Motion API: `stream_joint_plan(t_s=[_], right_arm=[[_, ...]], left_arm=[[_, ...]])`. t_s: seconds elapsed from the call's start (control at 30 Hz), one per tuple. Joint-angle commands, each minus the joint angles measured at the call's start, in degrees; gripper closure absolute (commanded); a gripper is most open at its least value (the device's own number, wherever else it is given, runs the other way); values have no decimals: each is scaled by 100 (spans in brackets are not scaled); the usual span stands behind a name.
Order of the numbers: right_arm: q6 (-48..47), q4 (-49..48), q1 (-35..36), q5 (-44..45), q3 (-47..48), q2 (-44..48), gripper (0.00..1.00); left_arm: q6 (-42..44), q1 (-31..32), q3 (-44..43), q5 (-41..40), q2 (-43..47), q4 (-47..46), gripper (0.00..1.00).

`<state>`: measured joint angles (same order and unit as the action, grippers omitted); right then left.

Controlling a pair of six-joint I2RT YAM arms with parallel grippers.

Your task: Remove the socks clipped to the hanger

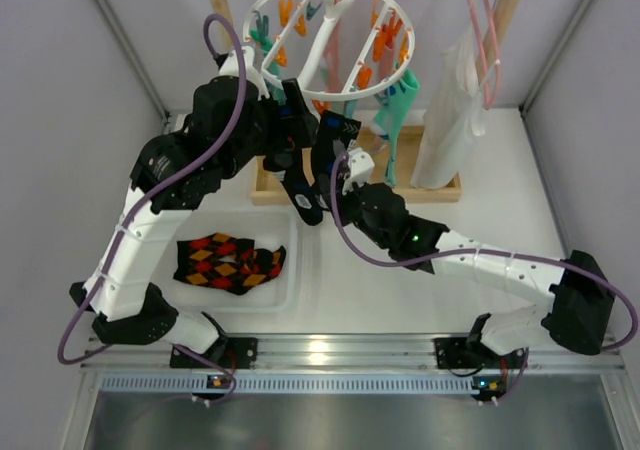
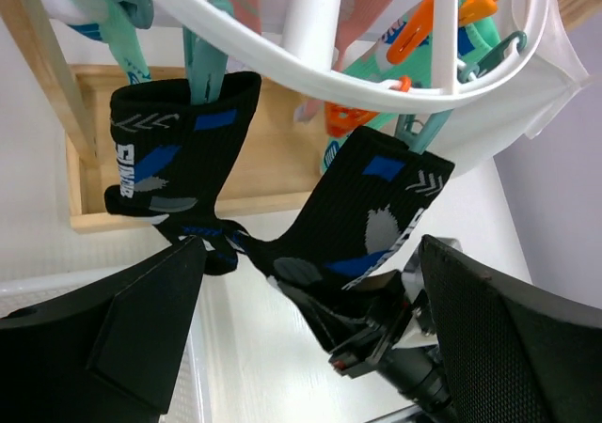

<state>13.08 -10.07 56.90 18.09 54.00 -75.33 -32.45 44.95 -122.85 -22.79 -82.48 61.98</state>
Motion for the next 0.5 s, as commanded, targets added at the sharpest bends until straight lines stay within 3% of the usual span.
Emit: stream_joint_plan(t_s=[0.0, 0.07, 0.27, 0.47], right_arm=[[-104, 696, 355, 809, 872, -323, 100], [-165, 1331, 461, 1039, 1234, -683, 100], [-578, 1603, 962, 1232, 2105, -1438, 100], [-1070, 2166, 1376, 1382, 3748, -2556, 100]], left_arm=[[177, 40, -484, -77, -224, 43, 1], [221, 31, -591, -77, -234, 43, 1], [616, 23, -688, -200, -76, 78, 1], [1170, 23, -978, -727, -216, 464, 1]])
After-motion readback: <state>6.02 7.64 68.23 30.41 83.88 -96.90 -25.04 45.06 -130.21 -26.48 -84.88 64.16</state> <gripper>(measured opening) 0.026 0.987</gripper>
